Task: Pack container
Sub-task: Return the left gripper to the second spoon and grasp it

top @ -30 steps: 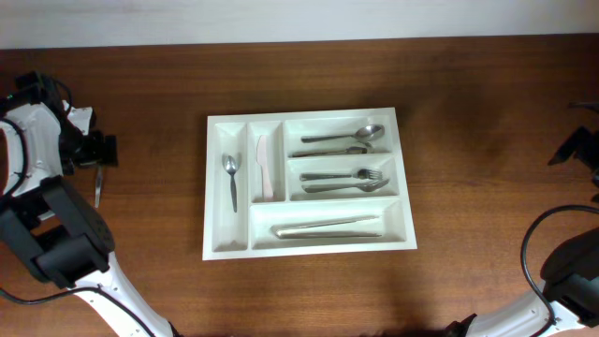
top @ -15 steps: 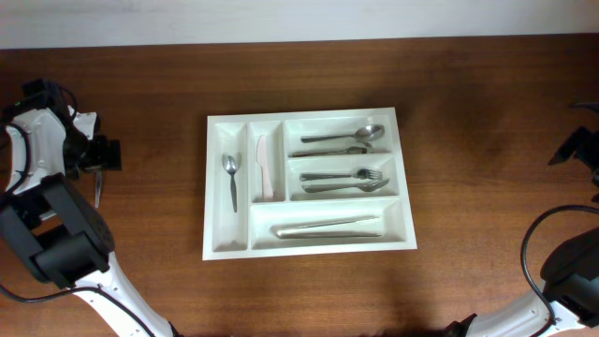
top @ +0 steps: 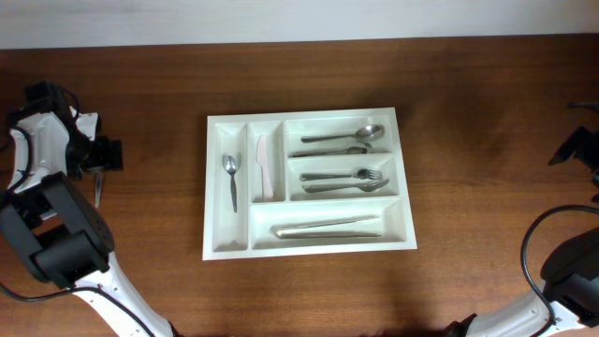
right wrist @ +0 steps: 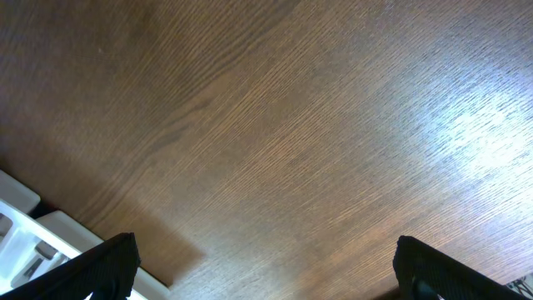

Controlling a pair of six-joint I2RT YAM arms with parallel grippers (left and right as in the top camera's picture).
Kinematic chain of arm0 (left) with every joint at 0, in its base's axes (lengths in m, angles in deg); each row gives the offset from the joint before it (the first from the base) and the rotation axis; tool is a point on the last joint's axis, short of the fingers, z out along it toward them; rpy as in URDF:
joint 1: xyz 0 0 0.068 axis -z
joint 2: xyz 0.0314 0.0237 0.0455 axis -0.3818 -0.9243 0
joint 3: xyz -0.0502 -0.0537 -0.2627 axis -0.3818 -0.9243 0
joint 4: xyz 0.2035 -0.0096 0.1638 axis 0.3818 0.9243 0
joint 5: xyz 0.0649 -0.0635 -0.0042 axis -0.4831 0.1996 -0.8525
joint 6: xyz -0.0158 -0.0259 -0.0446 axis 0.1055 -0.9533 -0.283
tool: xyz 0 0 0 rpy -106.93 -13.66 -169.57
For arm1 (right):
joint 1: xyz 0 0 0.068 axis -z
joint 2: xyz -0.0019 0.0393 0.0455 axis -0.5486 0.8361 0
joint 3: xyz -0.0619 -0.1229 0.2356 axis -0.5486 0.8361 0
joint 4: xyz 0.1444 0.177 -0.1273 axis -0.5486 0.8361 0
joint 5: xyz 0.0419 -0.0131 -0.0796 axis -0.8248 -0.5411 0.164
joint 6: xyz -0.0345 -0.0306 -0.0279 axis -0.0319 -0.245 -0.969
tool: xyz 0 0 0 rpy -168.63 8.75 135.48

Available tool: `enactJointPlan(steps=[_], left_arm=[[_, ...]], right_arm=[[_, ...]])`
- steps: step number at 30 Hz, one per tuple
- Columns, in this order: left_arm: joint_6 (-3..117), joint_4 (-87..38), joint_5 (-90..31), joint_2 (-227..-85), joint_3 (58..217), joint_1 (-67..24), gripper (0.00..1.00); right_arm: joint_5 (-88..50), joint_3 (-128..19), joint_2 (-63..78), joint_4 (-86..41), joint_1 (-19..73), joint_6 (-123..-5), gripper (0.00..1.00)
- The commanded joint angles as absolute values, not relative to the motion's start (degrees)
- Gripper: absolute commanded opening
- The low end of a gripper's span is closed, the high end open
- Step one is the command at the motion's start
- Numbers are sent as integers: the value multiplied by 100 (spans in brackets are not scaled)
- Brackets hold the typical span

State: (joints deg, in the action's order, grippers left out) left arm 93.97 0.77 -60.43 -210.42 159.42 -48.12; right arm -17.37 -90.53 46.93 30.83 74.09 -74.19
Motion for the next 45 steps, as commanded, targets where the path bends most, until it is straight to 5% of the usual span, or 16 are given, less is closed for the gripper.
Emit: enactJointPlan(steps=[1, 45], left_arm=[[9506, 31, -5951, -21047, 15739, -4812, 95], [9600, -371, -5599, -21112, 15429, -5093, 93]], right_arm=[[-1770, -9038, 4724, 3070, 7378, -7465, 99], [-1770, -9038, 4724, 3070, 7378, -7465, 99]])
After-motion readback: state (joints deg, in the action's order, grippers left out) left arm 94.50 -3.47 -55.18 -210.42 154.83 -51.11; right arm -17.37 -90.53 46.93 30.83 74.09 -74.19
